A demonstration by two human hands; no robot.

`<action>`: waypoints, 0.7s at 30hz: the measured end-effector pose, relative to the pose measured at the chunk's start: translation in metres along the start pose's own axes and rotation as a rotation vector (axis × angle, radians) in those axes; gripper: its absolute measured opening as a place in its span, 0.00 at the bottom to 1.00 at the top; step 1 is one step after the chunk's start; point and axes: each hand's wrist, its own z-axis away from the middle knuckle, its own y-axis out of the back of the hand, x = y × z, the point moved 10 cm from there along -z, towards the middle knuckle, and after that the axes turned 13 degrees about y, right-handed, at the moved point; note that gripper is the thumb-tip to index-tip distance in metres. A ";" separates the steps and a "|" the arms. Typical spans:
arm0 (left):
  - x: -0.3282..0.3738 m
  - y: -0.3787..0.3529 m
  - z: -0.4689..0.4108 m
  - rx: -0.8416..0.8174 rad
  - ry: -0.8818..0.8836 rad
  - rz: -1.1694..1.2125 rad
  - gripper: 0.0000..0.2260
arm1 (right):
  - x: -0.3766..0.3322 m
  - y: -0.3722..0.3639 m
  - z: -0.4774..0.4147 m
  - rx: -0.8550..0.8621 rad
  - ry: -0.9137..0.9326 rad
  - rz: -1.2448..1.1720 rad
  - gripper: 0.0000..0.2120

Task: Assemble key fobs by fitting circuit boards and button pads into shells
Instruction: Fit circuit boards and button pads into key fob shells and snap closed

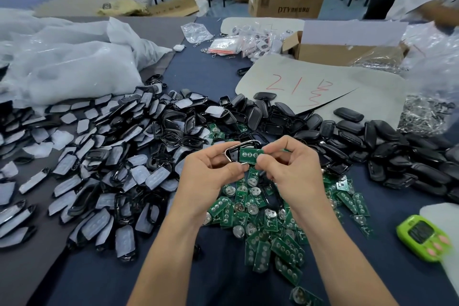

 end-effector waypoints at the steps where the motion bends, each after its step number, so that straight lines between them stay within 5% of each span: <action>1: 0.001 -0.001 0.001 -0.005 -0.002 -0.002 0.19 | 0.000 0.001 0.000 0.003 0.000 0.003 0.06; 9: -0.002 0.004 0.000 -0.046 0.014 -0.043 0.17 | 0.005 0.006 0.004 -0.025 0.008 0.213 0.12; 14: -0.002 0.007 -0.004 -0.046 0.005 -0.075 0.22 | 0.016 -0.002 0.014 0.003 -0.113 -0.003 0.15; 21: -0.018 -0.008 -0.005 -0.169 0.108 -0.005 0.12 | 0.029 -0.019 0.027 0.025 -0.230 -0.192 0.06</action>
